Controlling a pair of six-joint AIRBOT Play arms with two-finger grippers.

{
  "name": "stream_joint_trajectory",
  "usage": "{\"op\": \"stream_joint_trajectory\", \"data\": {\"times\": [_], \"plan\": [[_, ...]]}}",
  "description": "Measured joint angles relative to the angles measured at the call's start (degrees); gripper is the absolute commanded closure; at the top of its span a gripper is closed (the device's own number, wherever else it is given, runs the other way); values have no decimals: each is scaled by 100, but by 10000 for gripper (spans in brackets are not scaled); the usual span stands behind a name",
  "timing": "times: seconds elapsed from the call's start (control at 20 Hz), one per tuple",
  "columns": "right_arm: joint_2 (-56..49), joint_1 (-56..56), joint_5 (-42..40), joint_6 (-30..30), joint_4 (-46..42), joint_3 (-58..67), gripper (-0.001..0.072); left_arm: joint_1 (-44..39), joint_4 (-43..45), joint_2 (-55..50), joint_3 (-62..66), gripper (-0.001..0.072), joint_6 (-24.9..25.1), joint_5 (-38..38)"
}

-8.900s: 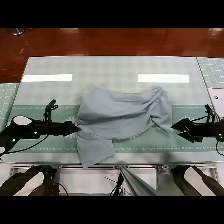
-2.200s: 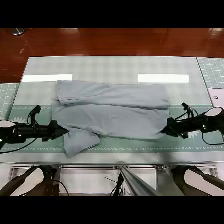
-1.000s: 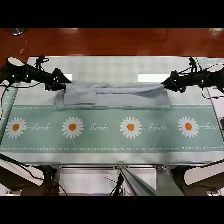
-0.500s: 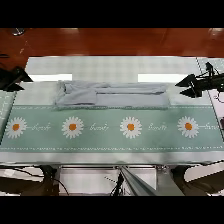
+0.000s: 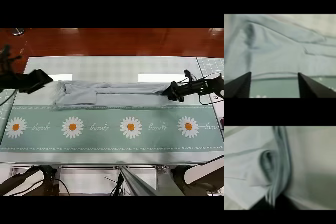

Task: Fold the shirts.

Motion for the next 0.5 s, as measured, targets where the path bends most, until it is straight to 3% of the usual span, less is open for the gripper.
{"op": "stream_joint_trajectory", "data": {"times": [0.2, 0.5], "plan": [[531, 59, 170, -52, -72, 114, 689, -1005, -149, -83, -188, 688, 120, 221], [2636, -122, 754, 55, -984, -400, 689, -2771, -424, -1174, 562, 690, 26, 741]]}}
